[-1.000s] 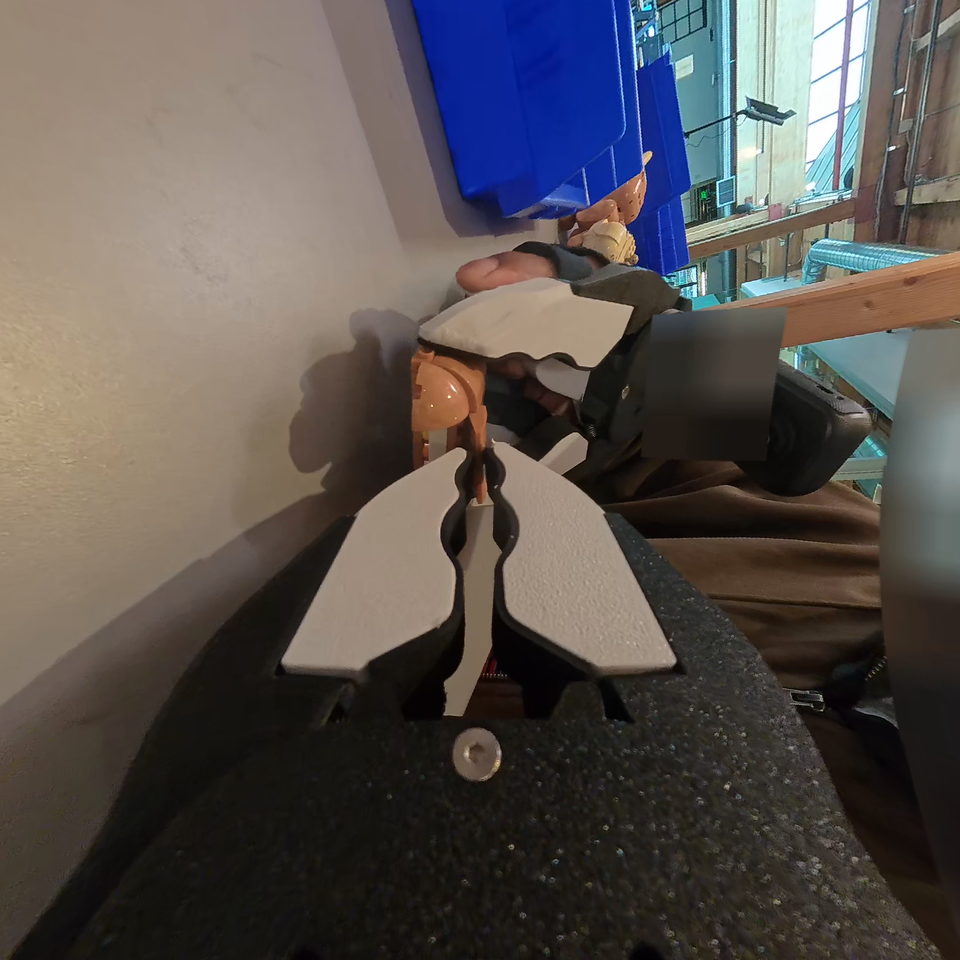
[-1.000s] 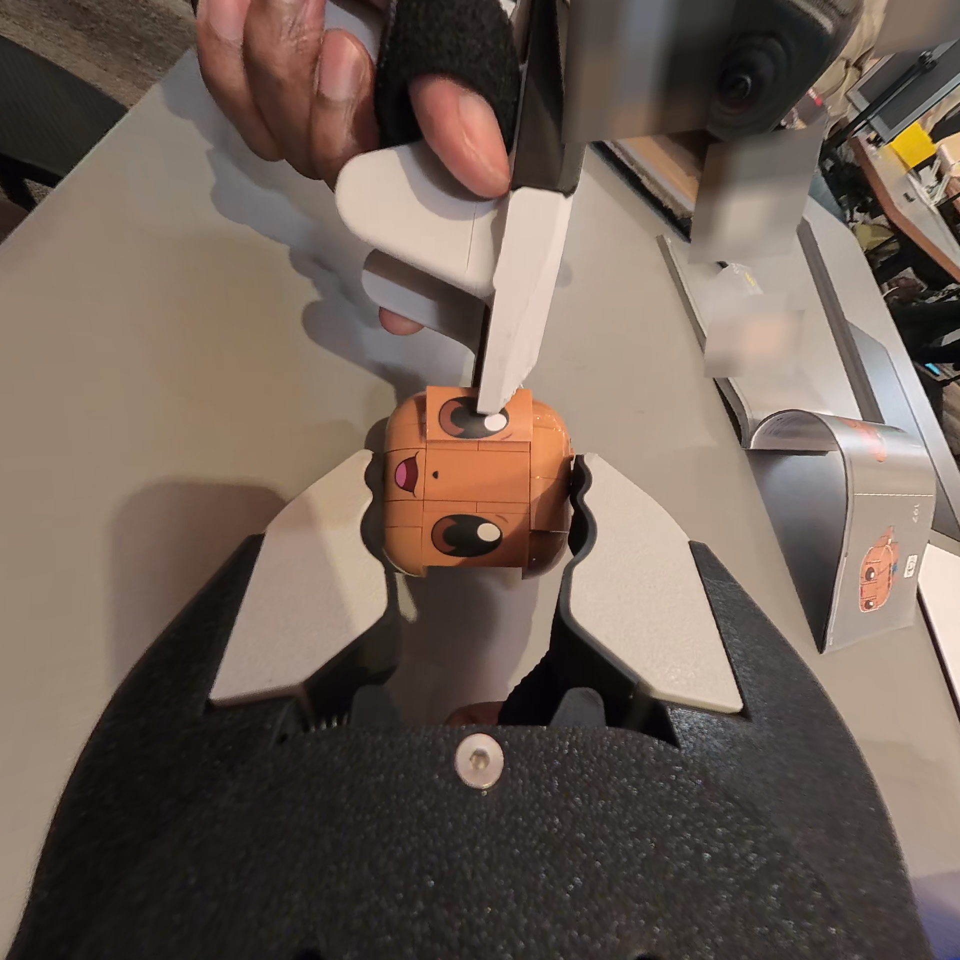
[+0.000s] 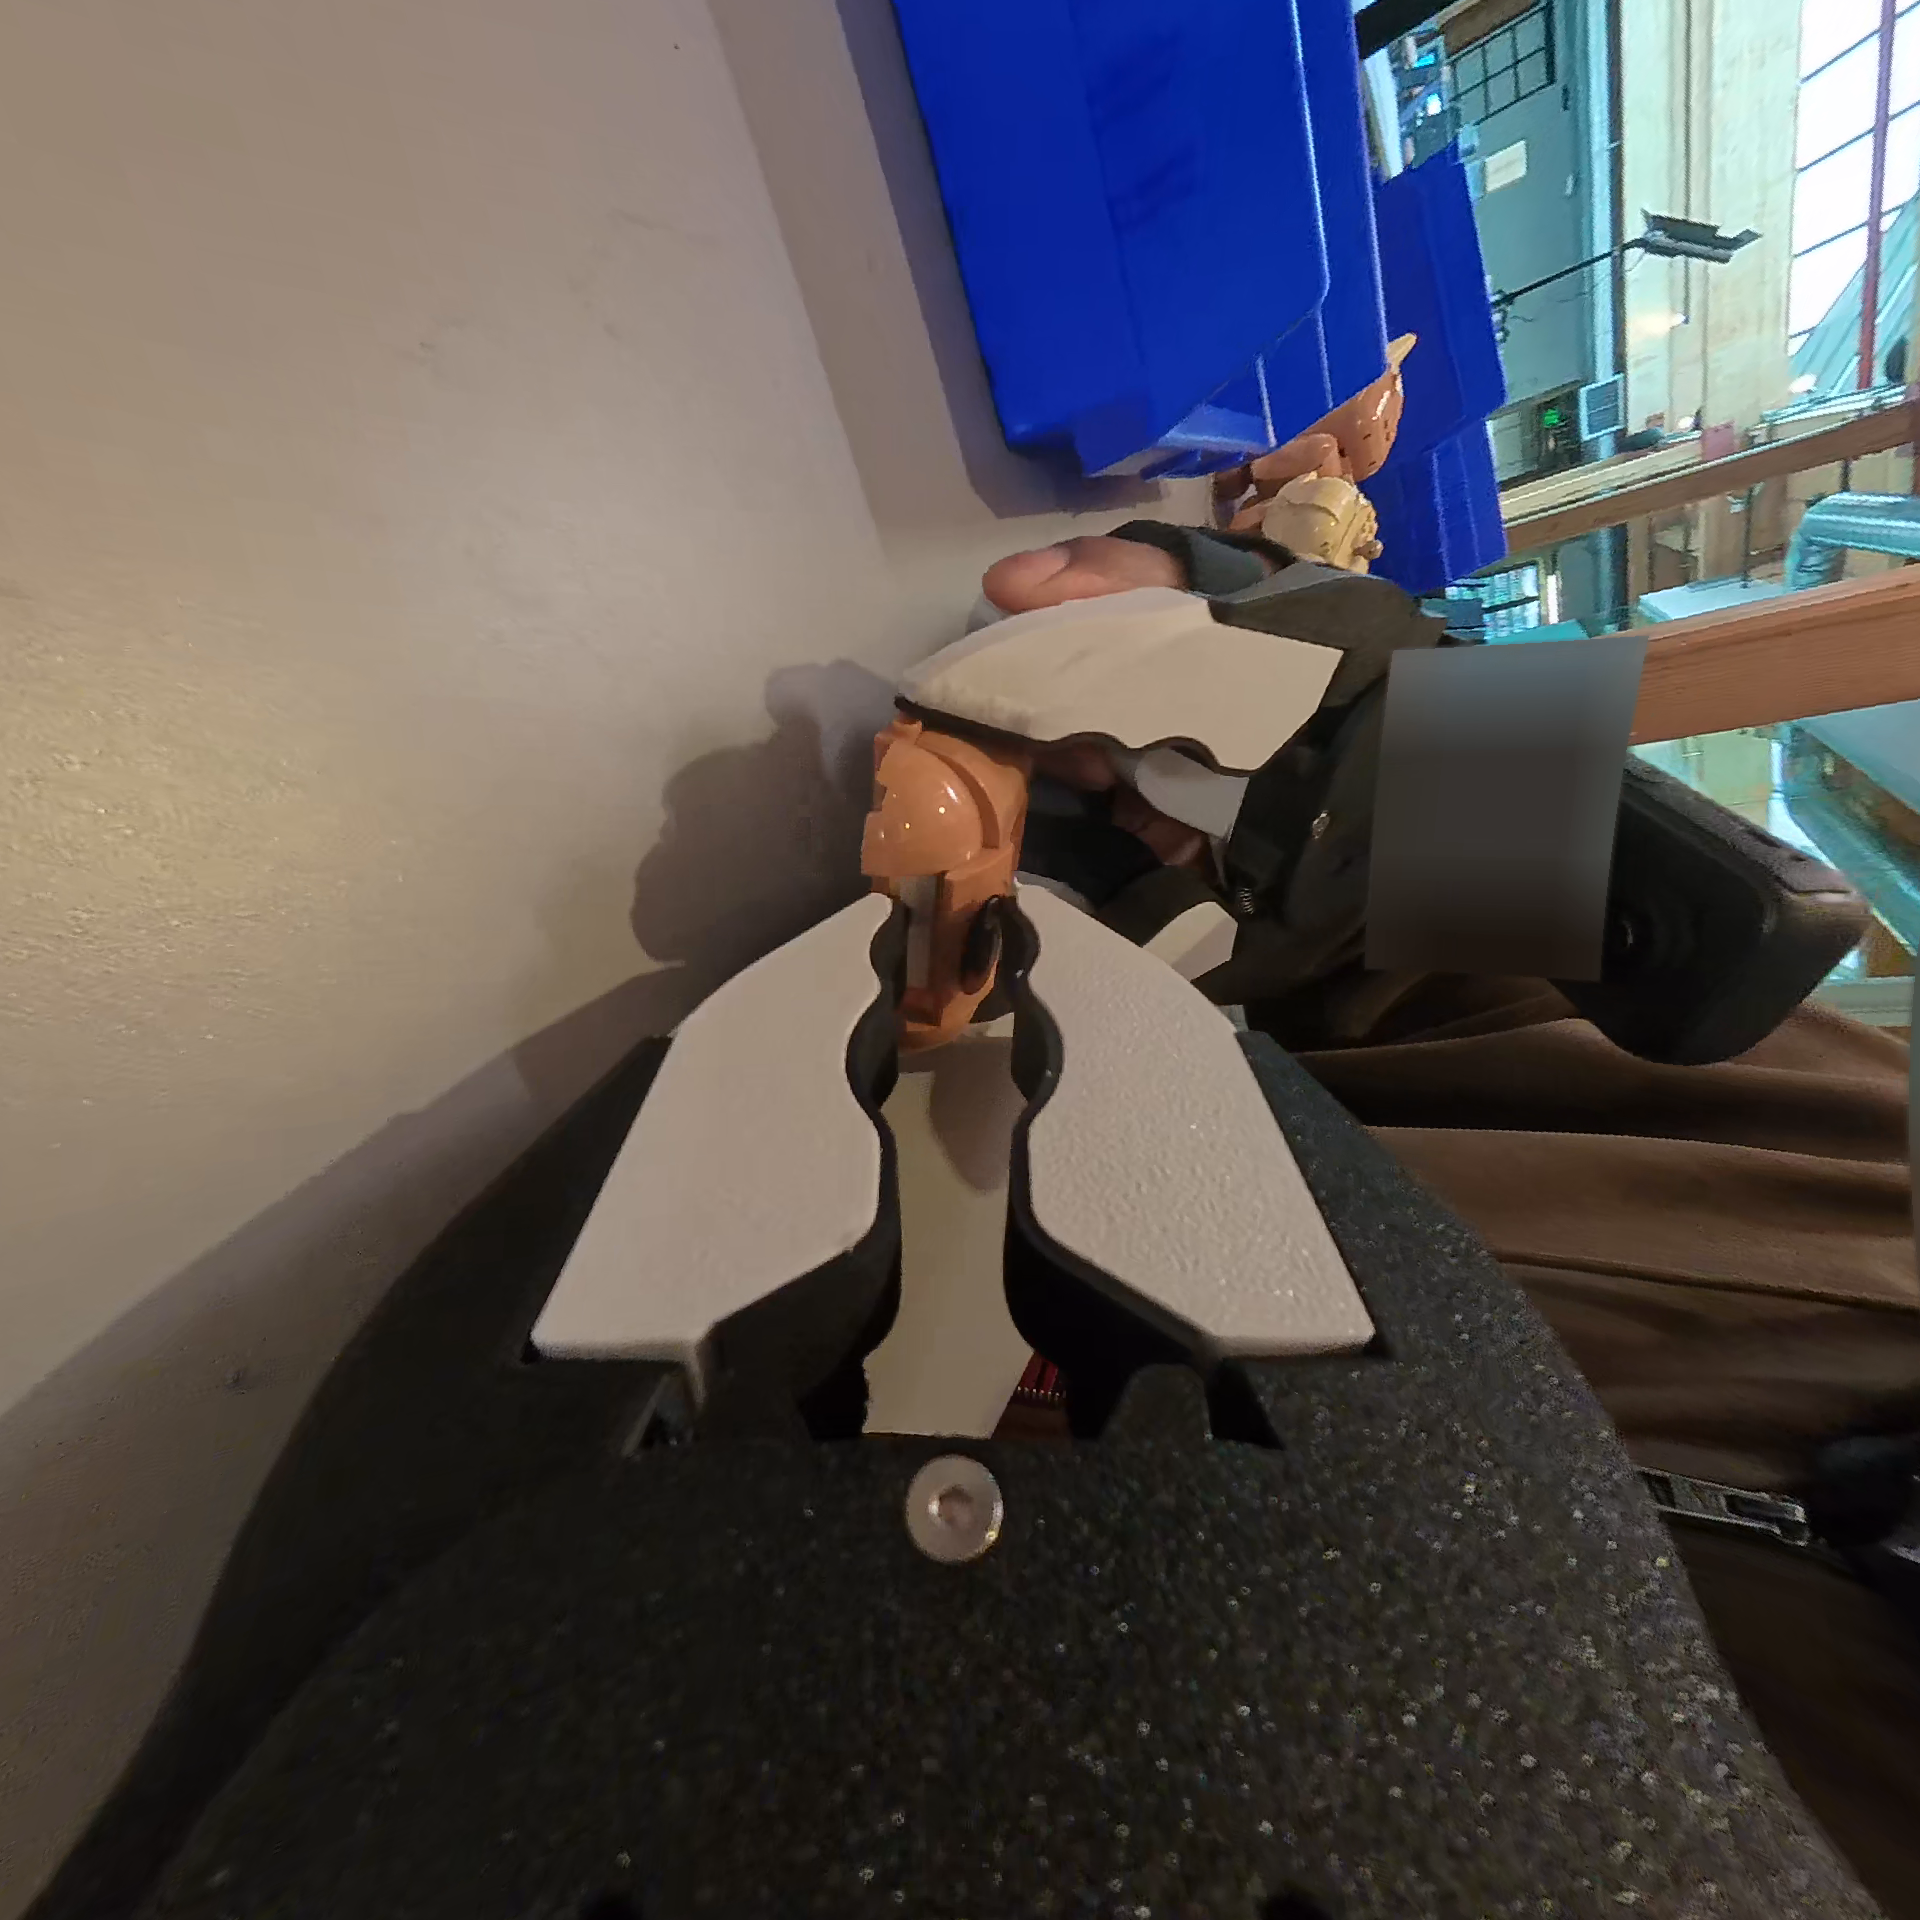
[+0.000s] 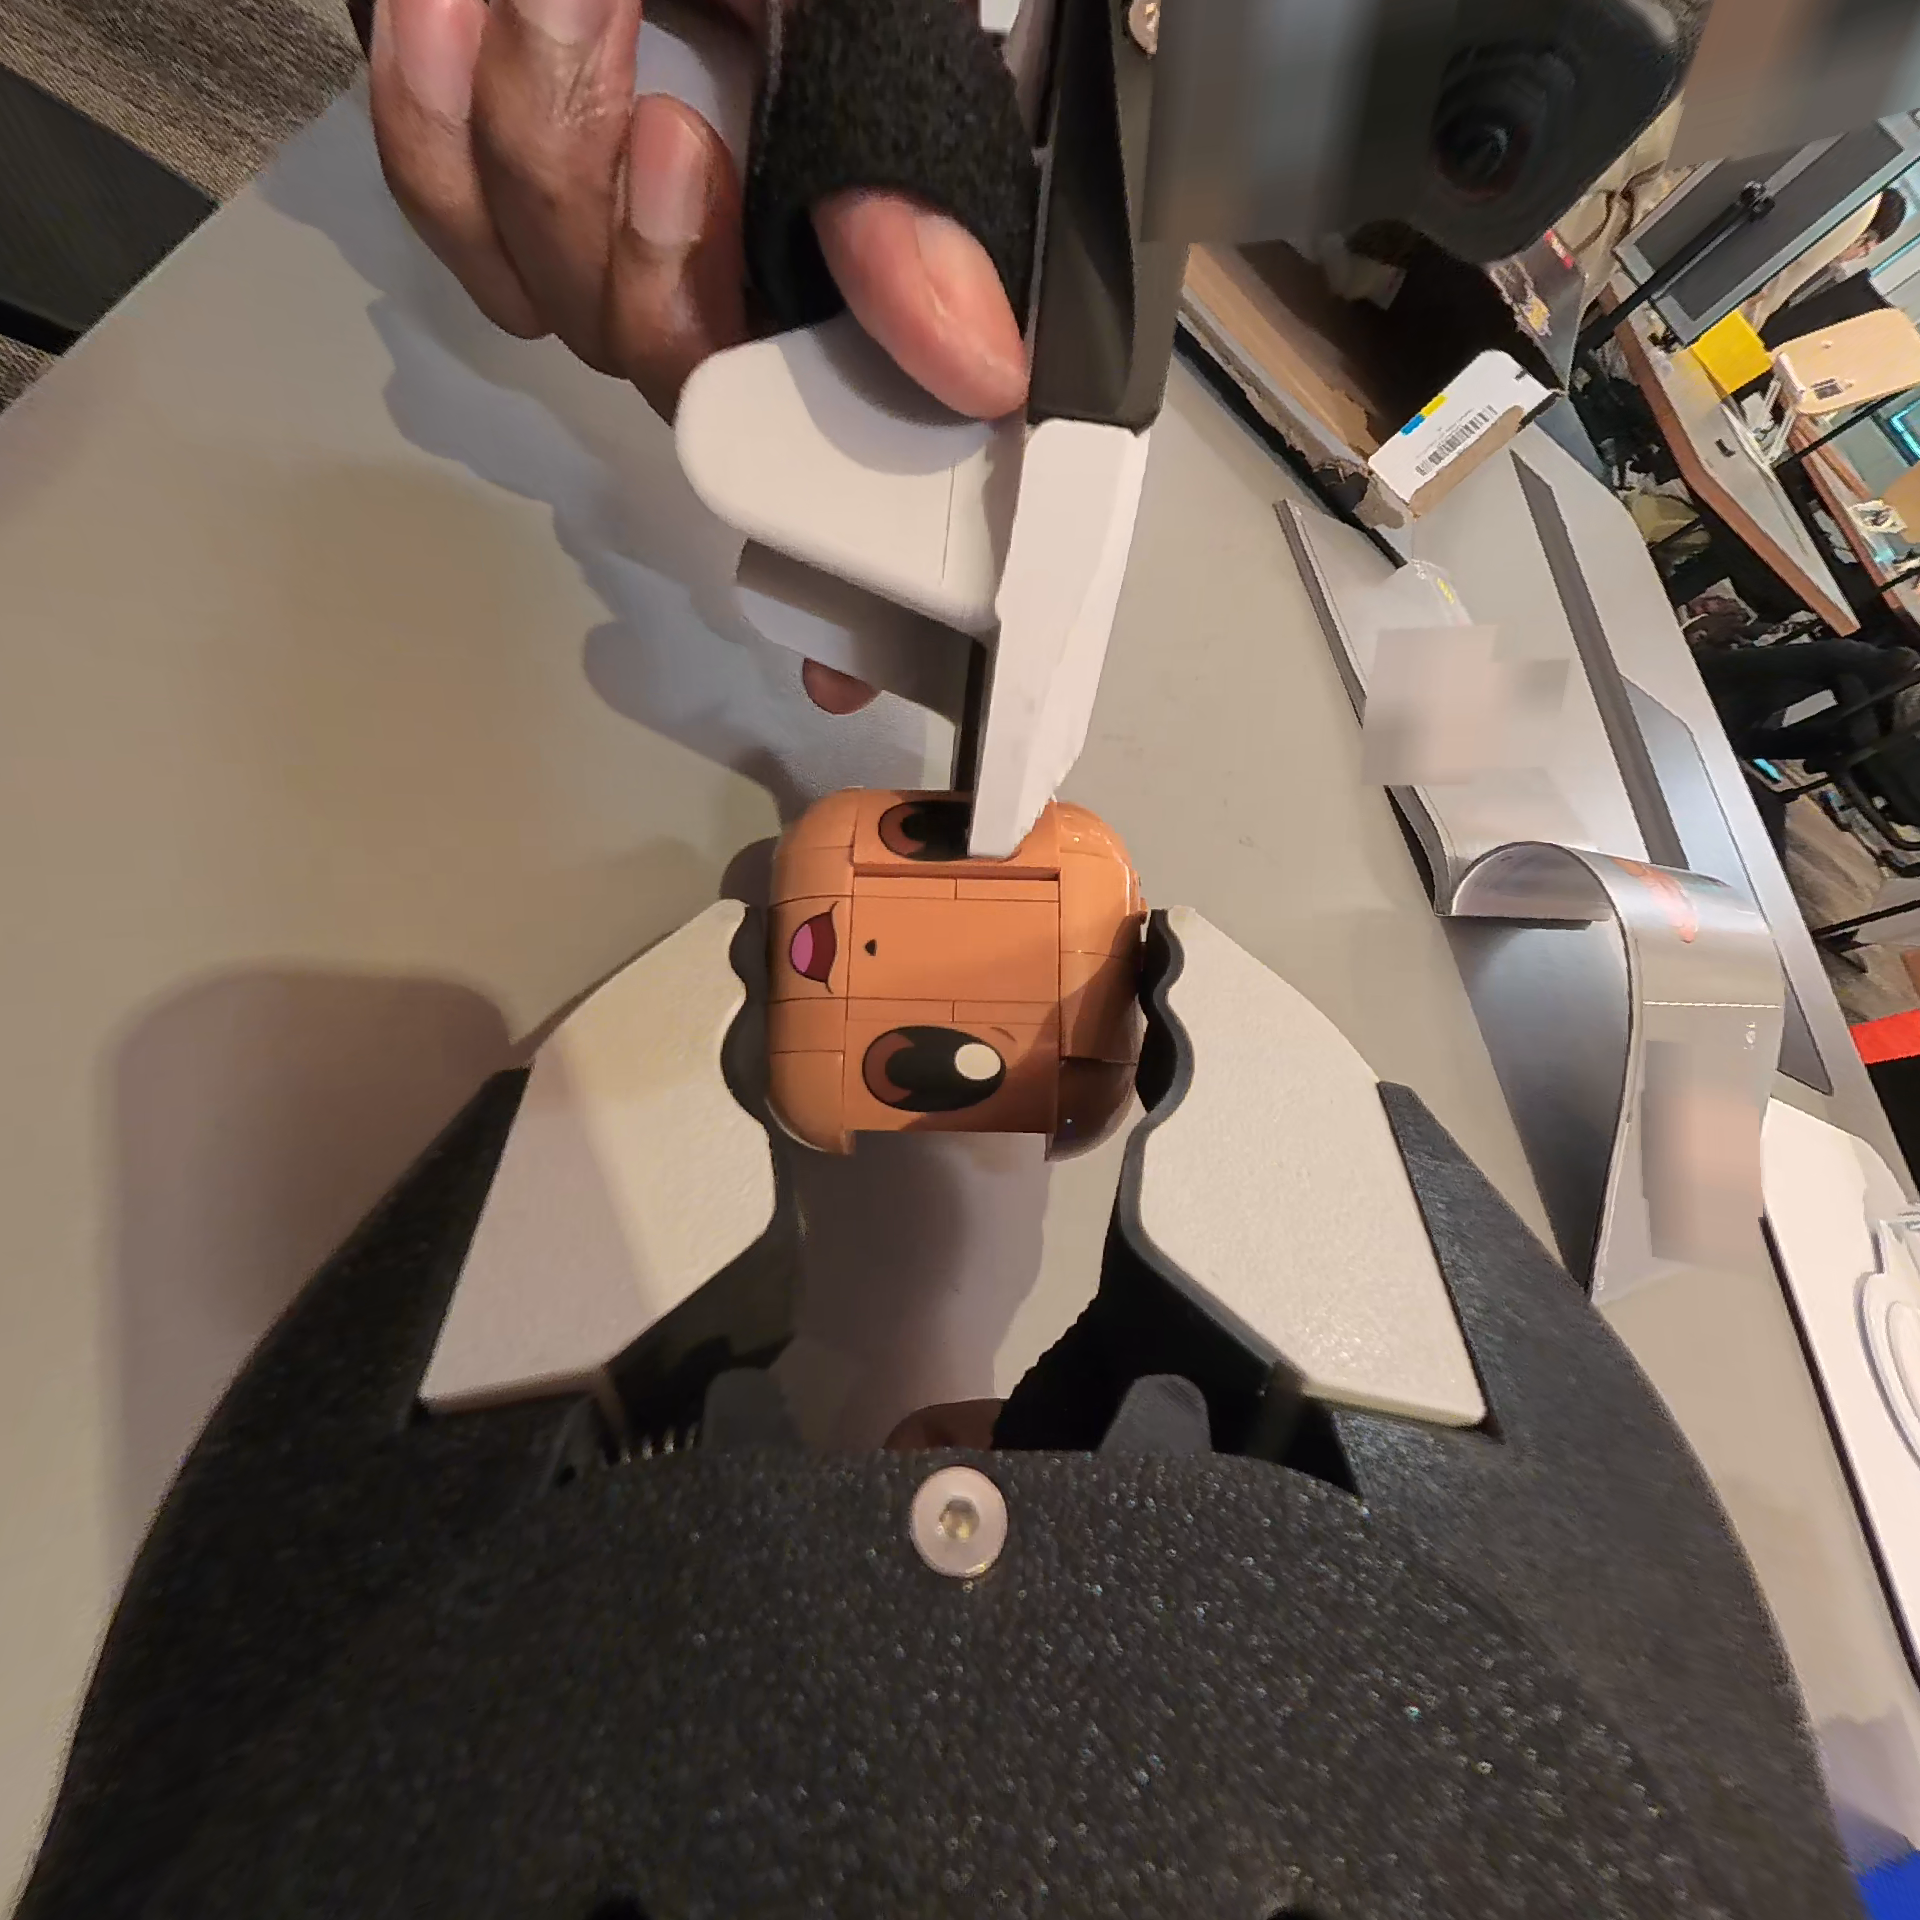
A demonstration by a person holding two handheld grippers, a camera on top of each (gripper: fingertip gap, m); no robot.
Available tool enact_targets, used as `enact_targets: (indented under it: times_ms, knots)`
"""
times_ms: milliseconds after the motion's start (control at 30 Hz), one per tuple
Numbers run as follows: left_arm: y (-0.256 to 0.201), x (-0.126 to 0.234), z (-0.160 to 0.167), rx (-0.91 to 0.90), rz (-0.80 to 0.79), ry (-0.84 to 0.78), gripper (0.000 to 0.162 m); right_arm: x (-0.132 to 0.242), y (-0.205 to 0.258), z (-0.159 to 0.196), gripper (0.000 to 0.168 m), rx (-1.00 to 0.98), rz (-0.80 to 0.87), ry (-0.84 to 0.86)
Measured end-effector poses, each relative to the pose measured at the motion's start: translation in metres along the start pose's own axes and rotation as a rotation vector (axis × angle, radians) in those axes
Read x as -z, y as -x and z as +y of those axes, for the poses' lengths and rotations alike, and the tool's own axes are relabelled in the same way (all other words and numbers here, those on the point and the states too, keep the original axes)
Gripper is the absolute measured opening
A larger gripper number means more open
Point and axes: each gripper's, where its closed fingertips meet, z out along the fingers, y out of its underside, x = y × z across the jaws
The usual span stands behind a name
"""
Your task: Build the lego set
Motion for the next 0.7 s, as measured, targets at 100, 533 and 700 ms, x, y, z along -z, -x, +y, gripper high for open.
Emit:
enact_targets:
  times_ms: [100, 533, 700]
  knots:
    - [0.0, 0.0, -0.001, -0.022, -0.032, -0.013, 0.017, 0.0, -0.001, 0.0, 0.069, 0.004, 0.008, -0.001]
    - [0.002, -0.001, 0.001, 0.003, -0.019, -0.039, 0.03, 0.001, 0.0, -0.007, 0.069, 0.025, 0.018, -0.033]
    - [-0.003, -0.005, 0.002, 0.01, 0.016, -0.032, 0.029, 0.002, 0.002, -0.011, 0.069, 0.035, 0.015, -0.053]
